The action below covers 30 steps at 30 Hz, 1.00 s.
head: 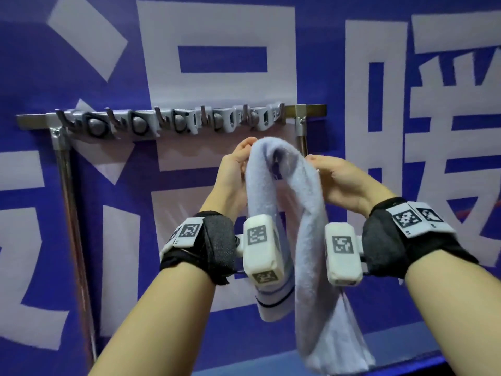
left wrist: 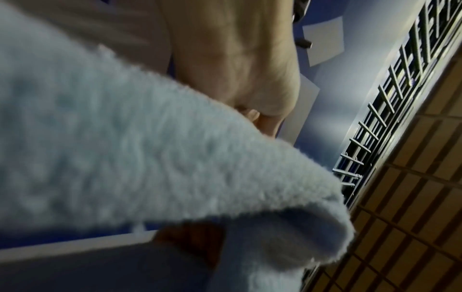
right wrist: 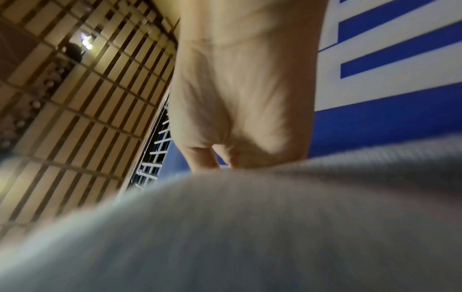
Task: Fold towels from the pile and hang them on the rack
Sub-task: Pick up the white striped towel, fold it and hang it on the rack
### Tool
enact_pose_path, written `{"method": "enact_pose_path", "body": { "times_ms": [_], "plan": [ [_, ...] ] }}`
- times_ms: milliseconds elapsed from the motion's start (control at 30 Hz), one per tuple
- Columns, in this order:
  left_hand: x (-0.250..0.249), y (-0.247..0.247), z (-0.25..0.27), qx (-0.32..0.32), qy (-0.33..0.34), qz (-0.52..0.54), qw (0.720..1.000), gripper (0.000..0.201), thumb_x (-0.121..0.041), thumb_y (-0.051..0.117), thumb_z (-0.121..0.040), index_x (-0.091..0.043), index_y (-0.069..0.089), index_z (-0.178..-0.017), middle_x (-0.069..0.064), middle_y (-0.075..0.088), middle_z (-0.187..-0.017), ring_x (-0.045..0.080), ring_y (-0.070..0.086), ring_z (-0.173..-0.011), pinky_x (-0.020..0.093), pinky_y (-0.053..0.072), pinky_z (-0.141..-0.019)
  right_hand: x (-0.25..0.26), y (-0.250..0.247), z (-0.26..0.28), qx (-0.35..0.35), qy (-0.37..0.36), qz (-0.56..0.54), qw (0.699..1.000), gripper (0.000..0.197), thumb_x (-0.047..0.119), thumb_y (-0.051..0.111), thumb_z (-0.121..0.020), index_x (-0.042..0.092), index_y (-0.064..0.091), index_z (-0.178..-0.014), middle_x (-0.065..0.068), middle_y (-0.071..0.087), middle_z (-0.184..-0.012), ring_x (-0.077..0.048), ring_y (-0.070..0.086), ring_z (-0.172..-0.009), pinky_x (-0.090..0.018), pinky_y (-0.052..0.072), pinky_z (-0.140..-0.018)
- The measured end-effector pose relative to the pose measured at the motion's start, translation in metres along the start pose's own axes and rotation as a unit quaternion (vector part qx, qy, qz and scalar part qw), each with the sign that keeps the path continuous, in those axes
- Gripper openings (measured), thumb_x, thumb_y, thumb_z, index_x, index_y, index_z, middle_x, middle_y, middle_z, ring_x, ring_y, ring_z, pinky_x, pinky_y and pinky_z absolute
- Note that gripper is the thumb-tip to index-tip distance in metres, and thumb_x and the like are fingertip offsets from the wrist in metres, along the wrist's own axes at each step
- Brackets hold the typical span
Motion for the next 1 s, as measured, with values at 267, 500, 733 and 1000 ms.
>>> {"method": "enact_pose_path", "body": {
  "times_ms": [267,500,733,1000],
  "plan": [
    [-0.016,0.020,-0.065,0.013,0.000,0.074,0.997,0.051,-0.021,0.066,-0.074,-0.011,0.050,-0.121,0.015,0.050,-0.117,0.025,0.053,-0.097,0.034,0.044,-0.094,0.065,-0.035,-0.066,-0.118,-0.118,-0.062,0.984,0.024,0.005,0.047,-0.093,0.019,0.042,-0.074,0.002,0.050,-0.058,-0.009,0.048,-0.050,-0.020,0.043,-0.047],
    [-0.037,0.031,-0.096,0.031,0.010,0.018,0.999,0.051,-0.022,0.064,-0.084,-0.010,0.049,-0.131,0.009,0.061,-0.098,0.024,0.059,-0.080,0.034,0.051,-0.078,0.103,-0.036,-0.112,-0.156,-0.146,-0.001,0.977,0.021,0.006,0.051,-0.089,0.014,0.044,-0.071,-0.001,0.045,-0.059,-0.012,0.049,-0.051,-0.023,0.046,-0.055],
    [-0.026,0.014,-0.110,0.051,0.040,-0.060,0.996,0.029,-0.001,0.035,-0.097,-0.017,0.059,-0.096,0.001,0.072,-0.081,0.013,0.065,-0.073,0.024,0.053,-0.065,0.082,-0.042,-0.135,-0.165,-0.066,0.083,0.981,0.021,0.017,0.036,-0.095,0.016,0.047,-0.077,-0.006,0.055,-0.074,-0.021,0.055,-0.086,-0.025,0.048,-0.063],
    [-0.005,0.008,-0.116,-0.017,0.009,-0.150,0.988,0.041,0.007,0.032,-0.094,-0.003,0.052,-0.128,0.015,0.062,-0.109,0.024,0.058,-0.098,0.033,0.048,-0.089,0.060,-0.037,-0.129,-0.160,-0.060,0.129,0.977,0.020,0.012,0.045,-0.095,0.013,0.052,-0.077,-0.006,0.055,-0.078,-0.024,0.058,-0.086,-0.031,0.049,-0.071]
  ]
}}
Point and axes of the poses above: each hand's wrist, its own z-axis away from the middle knuckle, its own y-axis out of the palm, x = y × z, the point moved 7 cm from there along -z, towards the middle knuckle
